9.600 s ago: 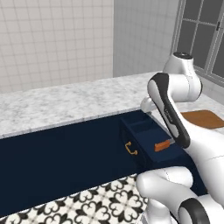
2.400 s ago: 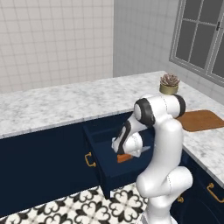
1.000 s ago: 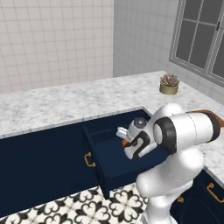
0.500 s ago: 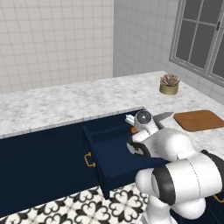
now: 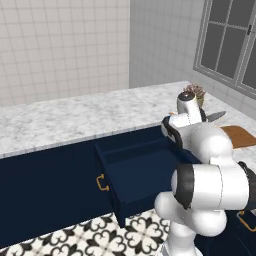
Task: Pick up the knife from the drawer and place it on the cutting board. Then place the meat from the plate to the cutting board.
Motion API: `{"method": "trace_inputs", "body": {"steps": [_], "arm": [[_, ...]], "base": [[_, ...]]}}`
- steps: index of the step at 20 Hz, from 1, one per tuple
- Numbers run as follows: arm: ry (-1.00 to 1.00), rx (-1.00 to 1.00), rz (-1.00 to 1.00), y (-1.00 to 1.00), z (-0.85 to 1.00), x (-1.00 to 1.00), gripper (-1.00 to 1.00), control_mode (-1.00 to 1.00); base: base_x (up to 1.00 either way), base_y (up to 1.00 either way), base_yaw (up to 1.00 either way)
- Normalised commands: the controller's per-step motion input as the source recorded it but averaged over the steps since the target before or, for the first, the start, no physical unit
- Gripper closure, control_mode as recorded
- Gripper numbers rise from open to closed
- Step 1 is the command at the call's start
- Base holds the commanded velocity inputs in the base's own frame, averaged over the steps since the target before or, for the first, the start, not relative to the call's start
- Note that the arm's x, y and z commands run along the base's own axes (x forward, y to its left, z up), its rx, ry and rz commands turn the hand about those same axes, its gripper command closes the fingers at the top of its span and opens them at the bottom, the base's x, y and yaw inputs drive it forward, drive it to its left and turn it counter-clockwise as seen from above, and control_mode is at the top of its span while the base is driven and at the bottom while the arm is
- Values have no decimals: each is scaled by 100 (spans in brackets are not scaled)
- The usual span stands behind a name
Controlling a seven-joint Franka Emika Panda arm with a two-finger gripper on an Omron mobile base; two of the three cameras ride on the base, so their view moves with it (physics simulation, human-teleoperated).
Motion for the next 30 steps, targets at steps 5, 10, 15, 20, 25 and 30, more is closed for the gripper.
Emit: {"method": "trace_inputs", "body": {"steps": [5,10,15,20,25,30], "arm": [[37,0,-1,-100,-4,6,100,-100],[2,25,2,-100,-38,0,100,-100],[-11,24,4,-68,-42,0,100,-100],[-13,1,9,-43,-29,17,100,-100],[0,-1,1,-9,-36,39,100,-100],[0,0,-1,-21,-34,56,100,-100]], "base": [[0,0,0],[0,0,0],[0,0,0],[0,0,0],[0,0,0],[0,0,0]]}}
